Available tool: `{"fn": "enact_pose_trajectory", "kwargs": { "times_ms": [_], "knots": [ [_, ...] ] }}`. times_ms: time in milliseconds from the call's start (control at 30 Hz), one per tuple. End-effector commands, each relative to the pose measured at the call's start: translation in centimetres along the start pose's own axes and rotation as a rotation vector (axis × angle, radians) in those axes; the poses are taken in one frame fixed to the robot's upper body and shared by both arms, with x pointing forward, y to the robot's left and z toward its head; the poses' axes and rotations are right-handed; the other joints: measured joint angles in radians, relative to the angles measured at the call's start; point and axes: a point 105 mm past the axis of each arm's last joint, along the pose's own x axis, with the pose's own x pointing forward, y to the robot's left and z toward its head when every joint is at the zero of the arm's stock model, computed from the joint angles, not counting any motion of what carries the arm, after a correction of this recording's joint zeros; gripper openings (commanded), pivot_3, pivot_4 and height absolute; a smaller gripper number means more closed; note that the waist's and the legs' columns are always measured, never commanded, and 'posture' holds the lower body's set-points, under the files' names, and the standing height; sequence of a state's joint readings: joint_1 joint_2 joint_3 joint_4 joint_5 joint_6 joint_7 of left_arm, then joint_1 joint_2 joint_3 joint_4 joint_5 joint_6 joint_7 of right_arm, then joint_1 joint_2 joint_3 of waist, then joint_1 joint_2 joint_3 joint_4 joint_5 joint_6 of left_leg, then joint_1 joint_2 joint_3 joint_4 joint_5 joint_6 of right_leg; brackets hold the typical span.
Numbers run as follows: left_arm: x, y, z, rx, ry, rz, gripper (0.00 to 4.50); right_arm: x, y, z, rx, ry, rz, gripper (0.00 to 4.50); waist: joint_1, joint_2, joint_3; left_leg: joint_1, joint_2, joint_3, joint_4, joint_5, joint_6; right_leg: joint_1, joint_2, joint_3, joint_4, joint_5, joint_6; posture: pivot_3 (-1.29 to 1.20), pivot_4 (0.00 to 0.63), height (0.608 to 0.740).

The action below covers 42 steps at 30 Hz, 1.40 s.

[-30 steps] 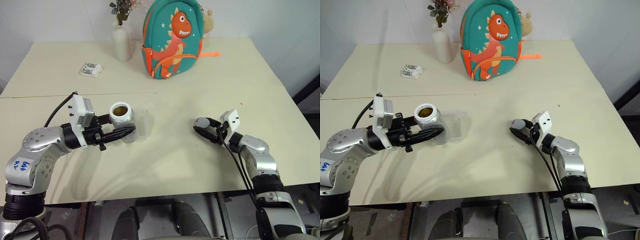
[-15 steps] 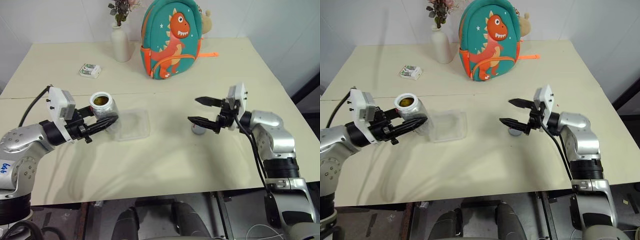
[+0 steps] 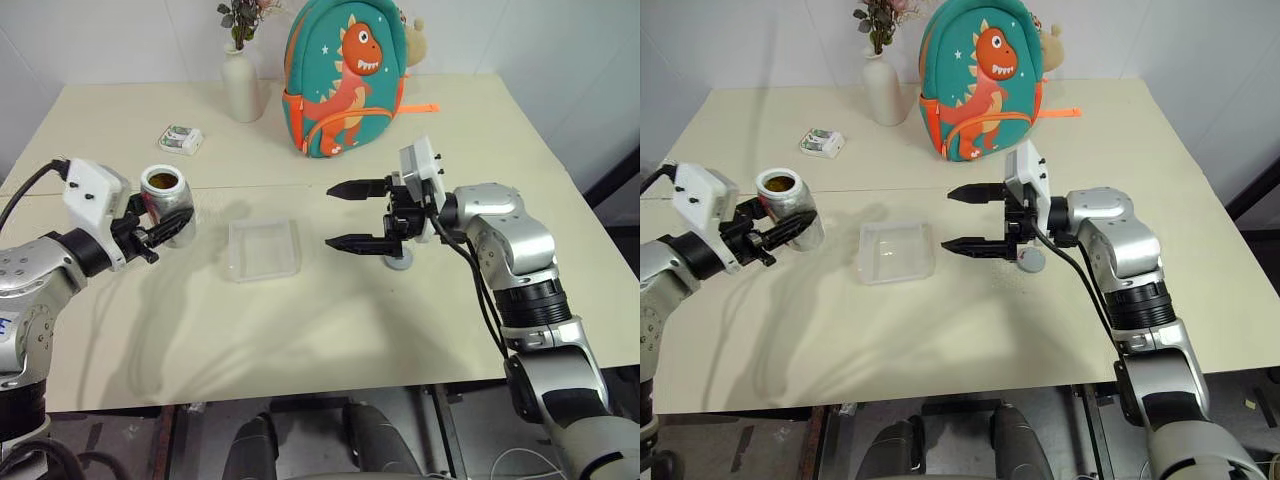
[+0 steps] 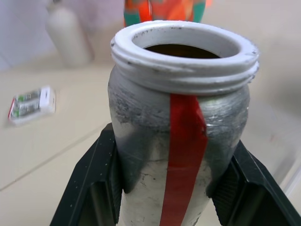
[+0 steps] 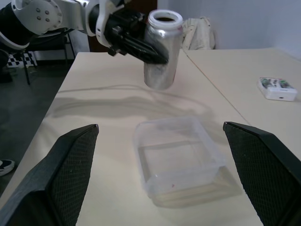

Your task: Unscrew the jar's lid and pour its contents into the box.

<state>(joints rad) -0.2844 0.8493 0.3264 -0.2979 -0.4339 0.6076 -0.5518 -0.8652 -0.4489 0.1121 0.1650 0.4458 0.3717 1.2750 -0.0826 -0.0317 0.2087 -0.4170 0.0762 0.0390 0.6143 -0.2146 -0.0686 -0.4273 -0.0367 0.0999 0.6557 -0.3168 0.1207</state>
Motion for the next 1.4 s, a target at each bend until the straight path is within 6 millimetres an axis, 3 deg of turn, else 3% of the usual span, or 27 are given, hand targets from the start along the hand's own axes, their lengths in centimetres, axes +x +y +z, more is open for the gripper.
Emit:
{"fn": "enact_pose_trajectory", "kwargs": {
  "times_ms": [33, 133, 233, 433, 633, 967, 1167, 1400],
  "knots": [
    [0.5, 0.1, 1.5, 0.175, -0.029, 0.069, 2.0, -0.1, 0.1, 1.1, -0.041, -0.022, 0.005, 4.47, 0.0, 0.0, 0.0, 0.0, 0.0, 0.0, 0.0, 0.0, 0.0, 0.0, 0.0, 0.0, 0.0, 0.0, 0.0, 0.0, 0.15, 0.74],
    [1.0, 0.0, 1.3, 0.345, 0.008, 0.095, 2.0, -0.2, 0.1, 0.9, -0.034, -0.023, -0.005, 4.47, -0.001, 0.0, 0.0, -0.001, 0.0, 0.0, 0.0, 0.0, 0.0, -0.001, 0.0, 0.0, 0.0, 0.0, 0.0, 0.0, 0.15, 0.74],
    [1.5, 0.3, 0.8, 0.682, 0.09, 0.137, 2.0, -0.2, 0.0, 0.7, -0.018, -0.034, -0.028, 4.47, -0.001, 0.0, 0.0, -0.001, 0.0, 0.0, 0.0, 0.0, 0.0, -0.001, 0.0, 0.0, 0.0, 0.0, 0.0, 0.0, 0.15, 0.74],
    [3.2, 0.6, 4.1, 1.218, -0.001, 0.291, 2.0, -0.4, -0.1, 0.3, 0.03, -0.067, -0.083, 4.47, 0.004, -0.001, 0.0, -0.002, 0.0, 0.002, 0.0, 0.0, 0.0, -0.002, 0.0, 0.001, 0.0, 0.0, 0.0, 0.0, 0.15, 0.74],
    [4.8, -2.4, 4.6, 1.854, -0.143, 0.26, 2.0, 0.0, -0.1, 0.1, 0.077, -0.105, -0.119, 4.47, 0.001, -0.001, 0.0, -0.003, 0.0, 0.005, 0.0, -0.001, 0.002, -0.004, 0.0, 0.003, -0.001, 0.0, 0.0, 0.0, 0.15, 0.74],
    [6.8, -2.1, 5.8, 2.241, -0.26, 0.382, 2.0, 0.9, -0.2, 0.2, 0.148, -0.201, -0.178, 4.47, 0.005, -0.001, 0.0, -0.003, 0.0, 0.006, 0.001, -0.001, 0.002, -0.005, 0.0, 0.003, 0.002, 0.001, 0.001, 0.0, 0.15, 0.74],
    [7.0, -2.4, 6.2, 2.196, -0.261, 0.373, 2.0, 1.0, -0.5, 0.1, 0.174, -0.229, -0.191, 4.47, 0.005, -0.001, 0.0, -0.003, 0.001, 0.006, 0.001, -0.001, 0.002, -0.006, 0.0, 0.003, 0.003, 0.001, 0.001, 0.0, 0.15, 0.74],
    [5.3, -1.9, 6.3, 2.108, -0.226, 0.355, 2.0, 1.1, -0.6, -0.1, 0.185, -0.236, -0.188, 4.47, 0.002, -0.001, 0.0, -0.003, 0.001, 0.006, 0.002, -0.001, 0.002, -0.006, 0.0, 0.003, 0.005, 0.001, 0.001, 0.0, 0.15, 0.74]
  ]
}}
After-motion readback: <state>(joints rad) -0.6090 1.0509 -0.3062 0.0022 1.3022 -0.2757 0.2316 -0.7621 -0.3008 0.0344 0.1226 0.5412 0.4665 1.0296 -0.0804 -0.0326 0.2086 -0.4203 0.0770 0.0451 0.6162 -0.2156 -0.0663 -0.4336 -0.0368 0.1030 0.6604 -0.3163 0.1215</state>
